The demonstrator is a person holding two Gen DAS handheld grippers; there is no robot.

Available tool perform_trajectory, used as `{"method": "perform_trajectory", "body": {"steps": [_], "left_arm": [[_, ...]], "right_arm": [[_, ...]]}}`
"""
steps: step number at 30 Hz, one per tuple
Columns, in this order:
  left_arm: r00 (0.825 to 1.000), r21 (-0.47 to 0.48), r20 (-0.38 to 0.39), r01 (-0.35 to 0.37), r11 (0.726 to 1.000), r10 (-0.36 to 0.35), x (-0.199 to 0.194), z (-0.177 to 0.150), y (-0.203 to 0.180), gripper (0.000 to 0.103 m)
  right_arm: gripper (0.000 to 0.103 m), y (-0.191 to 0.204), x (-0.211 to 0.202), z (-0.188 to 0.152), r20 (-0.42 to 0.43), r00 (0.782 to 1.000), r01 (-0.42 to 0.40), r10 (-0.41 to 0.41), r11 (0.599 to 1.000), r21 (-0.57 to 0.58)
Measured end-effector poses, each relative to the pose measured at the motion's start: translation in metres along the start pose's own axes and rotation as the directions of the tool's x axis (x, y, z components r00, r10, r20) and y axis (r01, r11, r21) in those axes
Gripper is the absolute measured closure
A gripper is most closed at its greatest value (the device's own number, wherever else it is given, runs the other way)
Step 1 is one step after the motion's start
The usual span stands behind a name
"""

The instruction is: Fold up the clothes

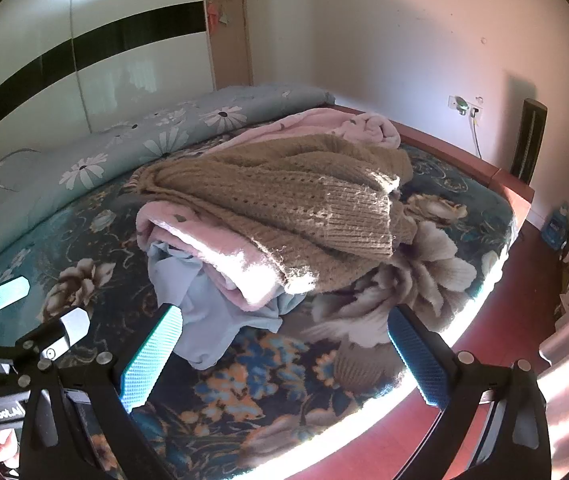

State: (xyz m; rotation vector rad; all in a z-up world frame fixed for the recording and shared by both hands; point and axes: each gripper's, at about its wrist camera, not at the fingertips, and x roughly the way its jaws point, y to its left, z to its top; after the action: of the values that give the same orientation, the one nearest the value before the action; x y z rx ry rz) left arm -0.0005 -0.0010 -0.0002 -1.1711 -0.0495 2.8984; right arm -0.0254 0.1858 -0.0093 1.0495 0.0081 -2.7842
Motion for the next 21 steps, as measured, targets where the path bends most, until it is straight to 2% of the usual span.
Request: {"method": "perform_trajectory", "body": {"steps": [3, 5, 21], "left_arm": [[1.000, 0.008, 0.003, -0.008, 1.000, 0.008, 0.001, 0.001, 0.003, 0.000], [0.999, 0.065, 0.014, -0.042, 0.997, 0.041, -0.005, 0.003, -0.008, 0.000], [0.998, 0.078, 0.065, -0.024, 0.997, 0.019, -0.018, 0.004, -0.014, 0.000]], "right_arm": [[0.000, -0.001, -0.001, 0.001, 0.008, 1.000, -0.002, 0.002, 1.000, 0.004], [0.000, -0.002, -0.001, 0.001, 0.014, 1.000, -0.004, 0.004, 1.000, 0.006], [0.000, -0.001, -0.013, 0.005, 0.018, 1.000, 0.000, 0.000, 1.000, -0.007]]}}
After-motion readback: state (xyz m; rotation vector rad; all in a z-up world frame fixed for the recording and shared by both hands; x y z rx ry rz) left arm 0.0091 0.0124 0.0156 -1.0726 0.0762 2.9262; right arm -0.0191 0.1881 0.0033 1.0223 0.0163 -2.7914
